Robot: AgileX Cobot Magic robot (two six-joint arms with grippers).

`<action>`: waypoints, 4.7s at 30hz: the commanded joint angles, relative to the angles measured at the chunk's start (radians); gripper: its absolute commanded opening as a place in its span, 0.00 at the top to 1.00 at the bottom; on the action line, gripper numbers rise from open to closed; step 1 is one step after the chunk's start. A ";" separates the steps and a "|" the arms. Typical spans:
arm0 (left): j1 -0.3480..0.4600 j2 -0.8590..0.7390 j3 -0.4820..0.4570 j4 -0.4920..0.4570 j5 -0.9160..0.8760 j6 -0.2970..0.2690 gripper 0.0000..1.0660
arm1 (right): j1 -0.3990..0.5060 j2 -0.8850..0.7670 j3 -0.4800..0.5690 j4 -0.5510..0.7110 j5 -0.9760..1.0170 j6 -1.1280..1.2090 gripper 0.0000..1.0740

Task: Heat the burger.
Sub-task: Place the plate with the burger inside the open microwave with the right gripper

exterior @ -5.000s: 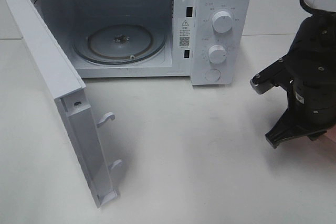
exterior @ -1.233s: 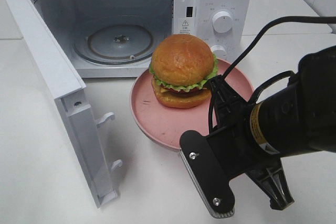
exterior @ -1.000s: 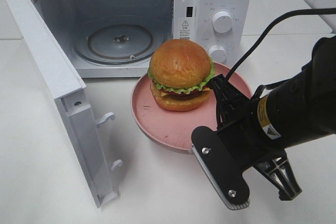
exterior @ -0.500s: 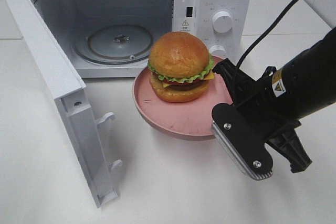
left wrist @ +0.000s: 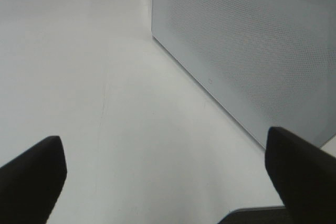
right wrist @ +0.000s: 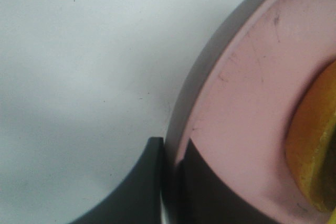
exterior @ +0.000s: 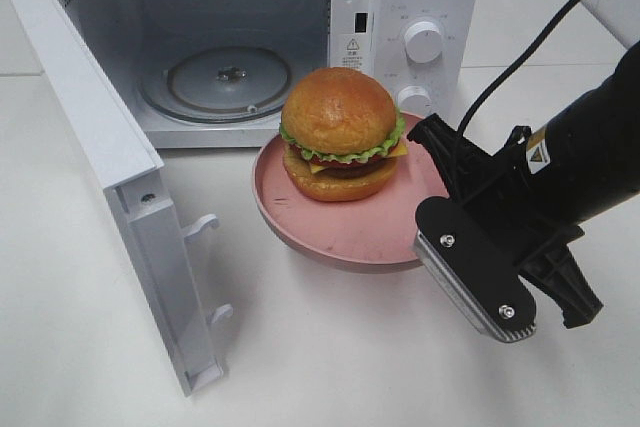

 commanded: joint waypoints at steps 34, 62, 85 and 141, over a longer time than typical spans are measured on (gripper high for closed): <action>-0.003 -0.005 0.003 -0.005 -0.007 0.002 0.08 | 0.044 0.271 -0.326 -0.024 -0.031 -0.016 1.00; -0.003 -0.005 0.003 -0.005 -0.007 0.002 0.08 | 0.044 0.525 -0.687 -0.020 0.091 0.022 1.00; -0.003 -0.005 0.003 -0.005 -0.007 0.002 0.08 | 0.044 0.723 -1.001 -0.082 0.172 0.147 1.00; -0.003 -0.005 0.003 -0.004 -0.007 0.002 0.08 | 0.025 0.949 -1.327 -0.141 0.175 0.437 0.44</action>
